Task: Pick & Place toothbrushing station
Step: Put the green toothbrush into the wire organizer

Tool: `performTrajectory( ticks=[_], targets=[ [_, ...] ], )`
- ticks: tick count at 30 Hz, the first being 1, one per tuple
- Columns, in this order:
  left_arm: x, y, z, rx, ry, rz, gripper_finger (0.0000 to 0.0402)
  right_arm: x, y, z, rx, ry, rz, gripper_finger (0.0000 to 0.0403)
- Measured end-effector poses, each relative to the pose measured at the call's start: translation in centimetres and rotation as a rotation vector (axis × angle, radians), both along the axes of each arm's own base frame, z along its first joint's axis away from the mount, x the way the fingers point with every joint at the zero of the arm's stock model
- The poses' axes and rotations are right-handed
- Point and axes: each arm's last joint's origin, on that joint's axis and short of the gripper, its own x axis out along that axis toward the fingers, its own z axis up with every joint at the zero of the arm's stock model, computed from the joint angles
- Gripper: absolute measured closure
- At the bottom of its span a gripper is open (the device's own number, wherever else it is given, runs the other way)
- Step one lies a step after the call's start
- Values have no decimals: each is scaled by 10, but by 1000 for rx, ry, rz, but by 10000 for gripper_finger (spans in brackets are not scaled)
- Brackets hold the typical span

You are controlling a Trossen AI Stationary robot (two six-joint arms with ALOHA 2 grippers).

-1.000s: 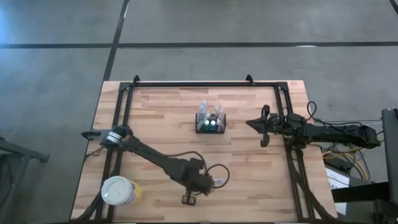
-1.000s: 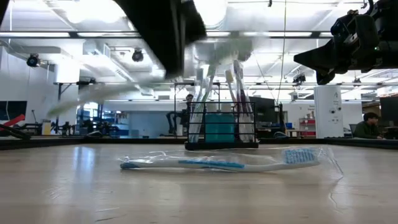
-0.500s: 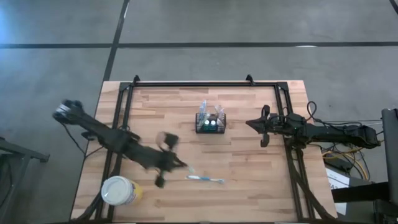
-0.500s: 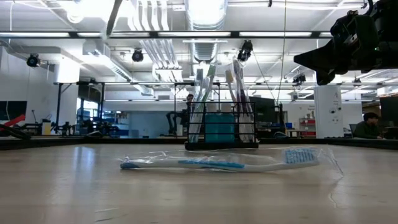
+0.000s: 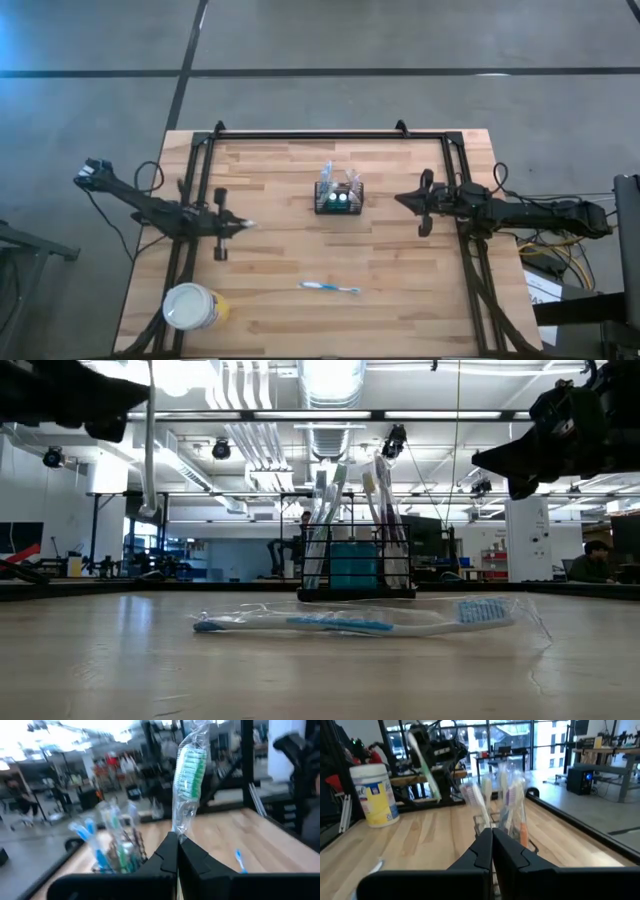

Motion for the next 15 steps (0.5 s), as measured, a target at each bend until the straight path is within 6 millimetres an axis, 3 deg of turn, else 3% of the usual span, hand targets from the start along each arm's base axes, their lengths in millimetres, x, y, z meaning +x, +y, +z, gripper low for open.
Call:
performTrajectory(
  ticks=[7, 10, 15],
  targets=[
    [-23, 13, -11, 30, -99, 39, 401, 3, -1, -2, 4, 19, 0, 394],
    [-24, 15, -22, 78, -31, 81, 401, 3, -1, 0, -26, -1, 0, 394],
    [-25, 17, -15, 63, -29, 107, 401, 3, -1, 5, -59, -51, -2, 394]
  ],
)
